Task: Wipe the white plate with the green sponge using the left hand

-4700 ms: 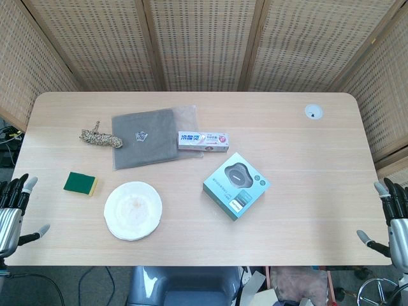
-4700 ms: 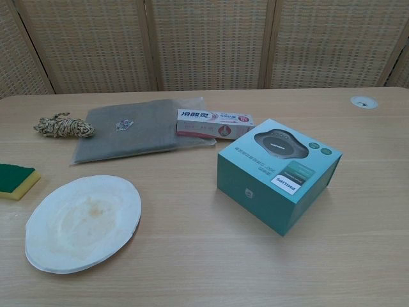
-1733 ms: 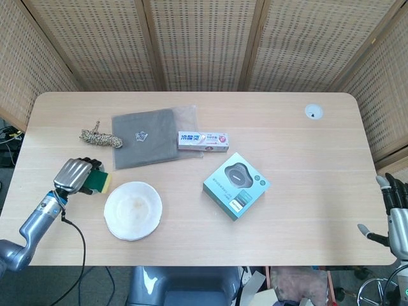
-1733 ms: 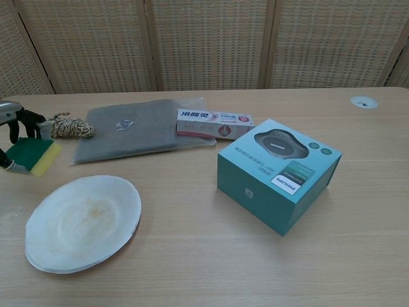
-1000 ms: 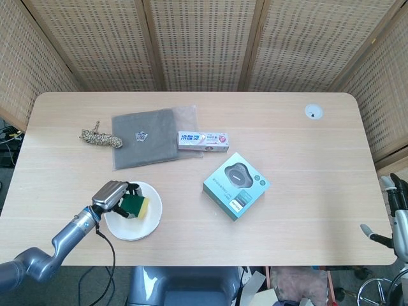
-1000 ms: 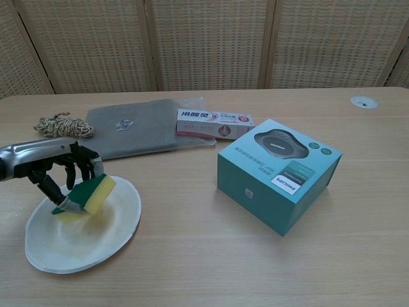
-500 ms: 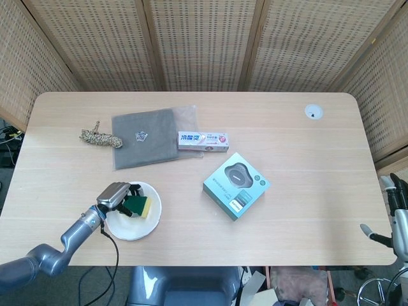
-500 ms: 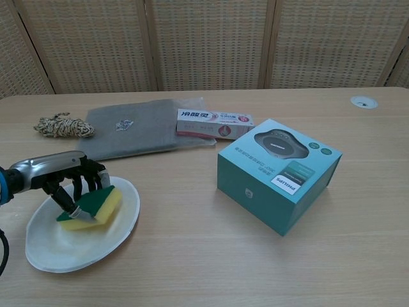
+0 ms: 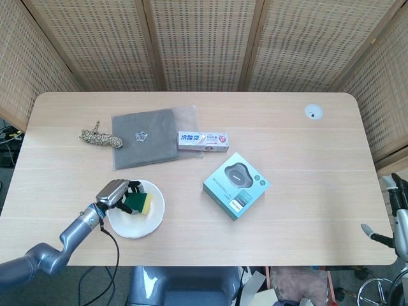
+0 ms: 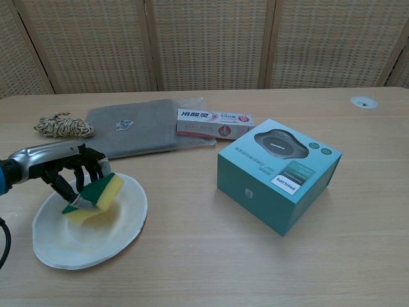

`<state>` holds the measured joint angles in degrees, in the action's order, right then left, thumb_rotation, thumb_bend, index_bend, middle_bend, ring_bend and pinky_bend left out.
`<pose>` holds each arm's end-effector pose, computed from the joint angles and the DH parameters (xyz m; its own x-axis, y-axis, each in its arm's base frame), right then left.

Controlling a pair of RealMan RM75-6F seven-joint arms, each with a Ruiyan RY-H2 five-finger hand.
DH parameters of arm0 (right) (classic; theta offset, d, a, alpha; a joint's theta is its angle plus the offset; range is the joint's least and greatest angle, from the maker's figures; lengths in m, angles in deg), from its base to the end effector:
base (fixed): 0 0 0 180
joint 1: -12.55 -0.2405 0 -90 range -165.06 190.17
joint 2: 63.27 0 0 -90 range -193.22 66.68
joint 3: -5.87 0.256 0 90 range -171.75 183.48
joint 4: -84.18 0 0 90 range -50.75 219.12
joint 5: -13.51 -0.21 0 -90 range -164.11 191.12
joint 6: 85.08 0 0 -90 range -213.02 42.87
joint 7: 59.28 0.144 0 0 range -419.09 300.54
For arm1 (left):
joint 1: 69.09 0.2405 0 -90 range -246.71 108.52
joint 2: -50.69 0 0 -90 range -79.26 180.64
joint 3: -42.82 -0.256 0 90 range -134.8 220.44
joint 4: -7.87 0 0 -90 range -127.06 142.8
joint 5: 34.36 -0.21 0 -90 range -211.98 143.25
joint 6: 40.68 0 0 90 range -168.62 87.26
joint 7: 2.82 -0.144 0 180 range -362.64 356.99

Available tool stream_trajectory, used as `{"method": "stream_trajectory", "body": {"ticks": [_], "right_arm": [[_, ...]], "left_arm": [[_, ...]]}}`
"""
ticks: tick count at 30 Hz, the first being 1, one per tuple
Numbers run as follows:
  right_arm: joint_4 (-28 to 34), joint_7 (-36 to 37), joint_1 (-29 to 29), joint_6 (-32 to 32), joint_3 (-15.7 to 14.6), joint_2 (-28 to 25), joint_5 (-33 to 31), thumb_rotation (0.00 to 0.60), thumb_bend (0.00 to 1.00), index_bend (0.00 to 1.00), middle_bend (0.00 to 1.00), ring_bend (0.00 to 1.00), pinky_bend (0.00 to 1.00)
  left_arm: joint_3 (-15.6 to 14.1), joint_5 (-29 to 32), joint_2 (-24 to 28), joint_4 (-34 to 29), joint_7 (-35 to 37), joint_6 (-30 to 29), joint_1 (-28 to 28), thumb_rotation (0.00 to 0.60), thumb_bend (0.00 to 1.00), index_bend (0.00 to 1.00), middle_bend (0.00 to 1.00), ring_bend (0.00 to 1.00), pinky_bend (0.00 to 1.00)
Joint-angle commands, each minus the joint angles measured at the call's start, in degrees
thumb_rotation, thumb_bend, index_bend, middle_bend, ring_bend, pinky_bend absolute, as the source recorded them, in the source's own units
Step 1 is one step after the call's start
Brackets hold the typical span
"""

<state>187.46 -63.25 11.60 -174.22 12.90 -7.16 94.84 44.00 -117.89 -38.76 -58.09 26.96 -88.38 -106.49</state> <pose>-0.2941 -0.1721 0.2081 0.4090 0.1024 0.9068 -0.9104 0.1137 0.3978 -0.2458 0.3282 -0.0289 0.1165 0.5498 0.8271 0.9784 -0.2069 -0.0003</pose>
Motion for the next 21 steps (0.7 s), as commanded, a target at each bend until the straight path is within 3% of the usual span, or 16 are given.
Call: {"method": "stream_trajectory", "body": {"ticks": [1,7,12,21], "right_arm": [[0.0,0.2,0.0,0.1,0.0,-0.1,0.0,0.6,0.0,0.0,0.0,0.0,0.0],[0.0,0.5,0.1,0.0,-0.1,-0.2,0.2,0.6,0.0,0.0,0.0,0.0,0.0],[-0.1,1.2,-0.1,0.5,0.0,-0.5,-0.1,0.6,0.0,0.0,0.0,0.0,0.0],[-0.1,1.4,-0.1,0.6,0.1,-0.6,-0.3,0.6,0.0,0.0,0.0,0.0,0.0]], "left_arm": [[1.2,-1.3,2.7,-4.3,0.3,-2.6,-0.4,0.6,0.03,0.52,0.48,0.4,0.48],[1.8,0.3,2.4,-6.0,-2.9,-1.1,-1.2,0.6,0.03,0.52,0.48,0.4,0.48],[1.1,2.5,-2.2,-2.9,-6.6,1.5,-1.5,0.6,0.03,0.52,0.48,0.4,0.48],[0.8,4.1,-4.3,-0.3,-9.2,2.4,-1.1,0.6,0.03,0.52,0.48,0.4,0.48]]}}
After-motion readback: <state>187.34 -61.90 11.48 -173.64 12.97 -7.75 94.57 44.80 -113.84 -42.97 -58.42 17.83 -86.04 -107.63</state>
